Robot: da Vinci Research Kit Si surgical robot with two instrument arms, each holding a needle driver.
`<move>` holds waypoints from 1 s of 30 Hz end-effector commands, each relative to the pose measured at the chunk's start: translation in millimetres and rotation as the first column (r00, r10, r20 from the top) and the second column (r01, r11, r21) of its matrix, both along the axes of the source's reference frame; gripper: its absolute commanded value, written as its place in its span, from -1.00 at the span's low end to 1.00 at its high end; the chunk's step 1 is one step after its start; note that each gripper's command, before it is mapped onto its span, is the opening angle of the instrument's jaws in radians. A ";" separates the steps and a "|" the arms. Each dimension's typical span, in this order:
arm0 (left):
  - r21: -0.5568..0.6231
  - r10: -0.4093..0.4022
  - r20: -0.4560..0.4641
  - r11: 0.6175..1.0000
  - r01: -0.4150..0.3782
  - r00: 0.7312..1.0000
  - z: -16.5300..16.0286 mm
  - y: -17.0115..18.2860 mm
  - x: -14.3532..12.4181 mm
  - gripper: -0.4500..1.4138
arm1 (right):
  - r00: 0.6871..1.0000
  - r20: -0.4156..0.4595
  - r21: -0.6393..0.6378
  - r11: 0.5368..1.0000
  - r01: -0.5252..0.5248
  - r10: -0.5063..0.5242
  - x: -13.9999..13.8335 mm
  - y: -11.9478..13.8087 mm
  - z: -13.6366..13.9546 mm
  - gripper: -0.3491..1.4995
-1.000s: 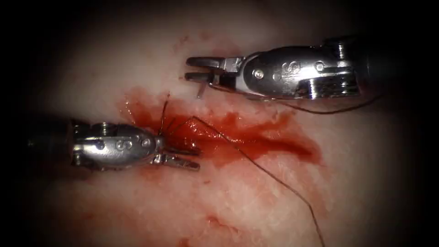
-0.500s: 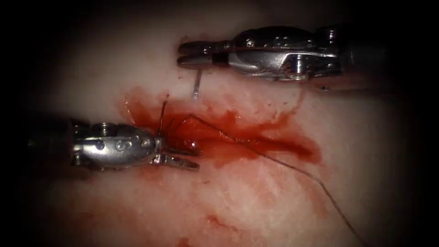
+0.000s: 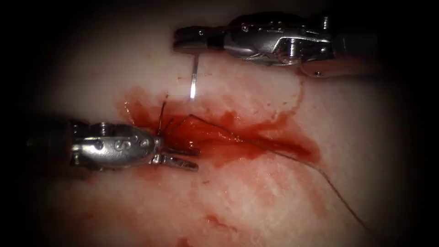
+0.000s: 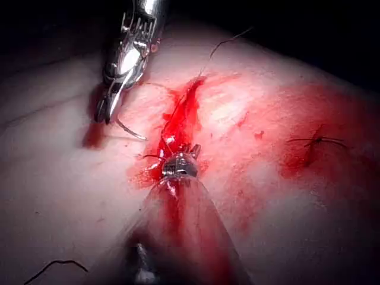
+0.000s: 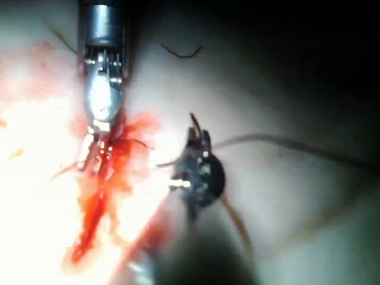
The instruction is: Wound Closure
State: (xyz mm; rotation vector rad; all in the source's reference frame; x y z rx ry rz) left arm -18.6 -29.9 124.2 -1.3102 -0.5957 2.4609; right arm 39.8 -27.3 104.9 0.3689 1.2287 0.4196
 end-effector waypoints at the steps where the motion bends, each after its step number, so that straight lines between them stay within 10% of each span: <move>1: 0.001 0.001 0.001 1.000 -0.001 1.000 0.6 -0.3 -0.5 -0.35 | 1.000 -0.004 0.011 1.000 0.002 -0.002 0.9 -0.2 0.1 -1.00; 30: 0.000 -0.001 -0.003 1.000 0.001 1.000 0.3 -0.1 0.0 -0.35 | 0.999 0.047 0.432 0.902 -0.007 -0.015 1.1 -3.9 1.7 -1.00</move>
